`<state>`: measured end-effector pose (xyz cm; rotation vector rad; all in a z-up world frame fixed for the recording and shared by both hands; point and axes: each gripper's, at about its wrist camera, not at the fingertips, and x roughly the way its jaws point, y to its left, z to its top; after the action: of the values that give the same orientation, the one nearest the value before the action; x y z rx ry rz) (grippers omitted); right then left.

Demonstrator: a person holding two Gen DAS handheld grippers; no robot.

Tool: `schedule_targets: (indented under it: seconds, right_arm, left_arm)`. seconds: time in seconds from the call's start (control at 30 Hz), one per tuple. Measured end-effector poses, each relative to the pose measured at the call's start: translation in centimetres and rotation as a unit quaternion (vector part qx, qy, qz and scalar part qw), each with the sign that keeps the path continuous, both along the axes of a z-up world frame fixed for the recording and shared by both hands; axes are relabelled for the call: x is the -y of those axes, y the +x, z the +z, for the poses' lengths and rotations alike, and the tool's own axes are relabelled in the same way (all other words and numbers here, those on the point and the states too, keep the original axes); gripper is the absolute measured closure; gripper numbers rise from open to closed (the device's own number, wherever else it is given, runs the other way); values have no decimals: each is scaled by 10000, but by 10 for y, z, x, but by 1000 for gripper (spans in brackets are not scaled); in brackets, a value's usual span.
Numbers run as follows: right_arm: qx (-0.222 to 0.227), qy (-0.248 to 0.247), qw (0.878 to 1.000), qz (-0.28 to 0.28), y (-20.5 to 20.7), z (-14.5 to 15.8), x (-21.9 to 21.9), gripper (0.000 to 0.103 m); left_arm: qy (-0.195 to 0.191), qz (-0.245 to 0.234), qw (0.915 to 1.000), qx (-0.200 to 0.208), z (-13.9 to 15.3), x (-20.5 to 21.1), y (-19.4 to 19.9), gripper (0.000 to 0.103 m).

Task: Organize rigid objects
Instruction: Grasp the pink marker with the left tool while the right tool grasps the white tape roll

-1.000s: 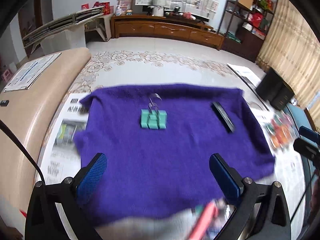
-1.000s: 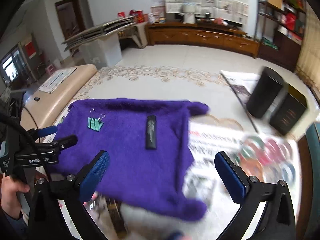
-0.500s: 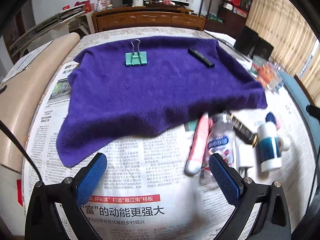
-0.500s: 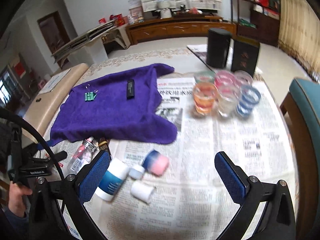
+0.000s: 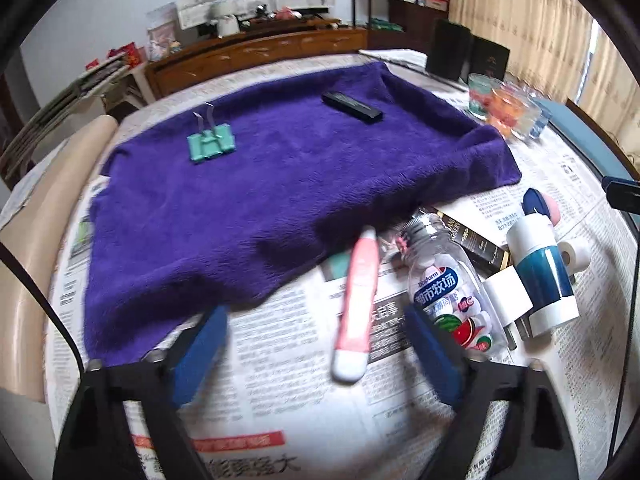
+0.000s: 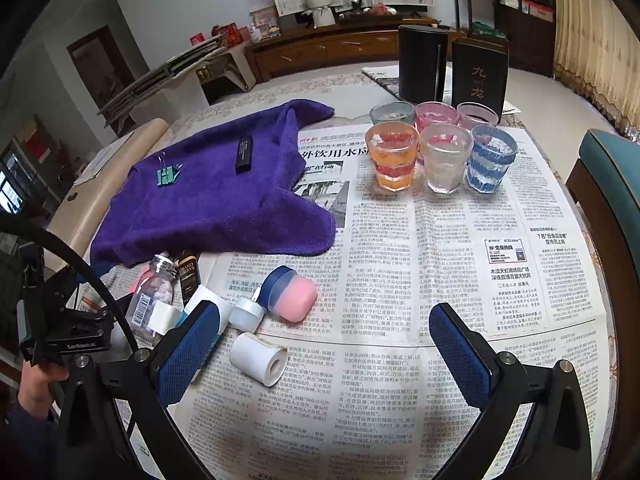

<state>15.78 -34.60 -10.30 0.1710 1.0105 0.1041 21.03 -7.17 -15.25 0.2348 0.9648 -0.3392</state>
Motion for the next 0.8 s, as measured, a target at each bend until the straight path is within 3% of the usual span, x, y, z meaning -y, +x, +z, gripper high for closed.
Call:
schedule_targets:
  seconds: [0.13, 0.3, 0.63, 0.7, 0.8]
  right_arm:
    - [18, 51, 10000, 39, -4, 1, 0, 0]
    - [22, 100, 9999, 100, -7, 2, -1, 0]
    - [-27, 154, 9997, 182, -9, 1, -4, 0]
    - [-42, 149, 9997, 171, -8, 0, -3, 0]
    - [-33, 121, 9998, 170, -8, 0, -1, 0]
  left_arm:
    - [-69, -175, 9998, 49, 0, 4, 0, 32]
    - [-279, -483, 9984, 36, 0, 9, 1, 56]
    - [-306, -704, 9970, -43, 1, 15, -1, 76]
    - [-321, -692, 9971, -64, 1, 14, -1, 86]
    - [-328, -671, 9971, -112, 2, 14, 3, 86]
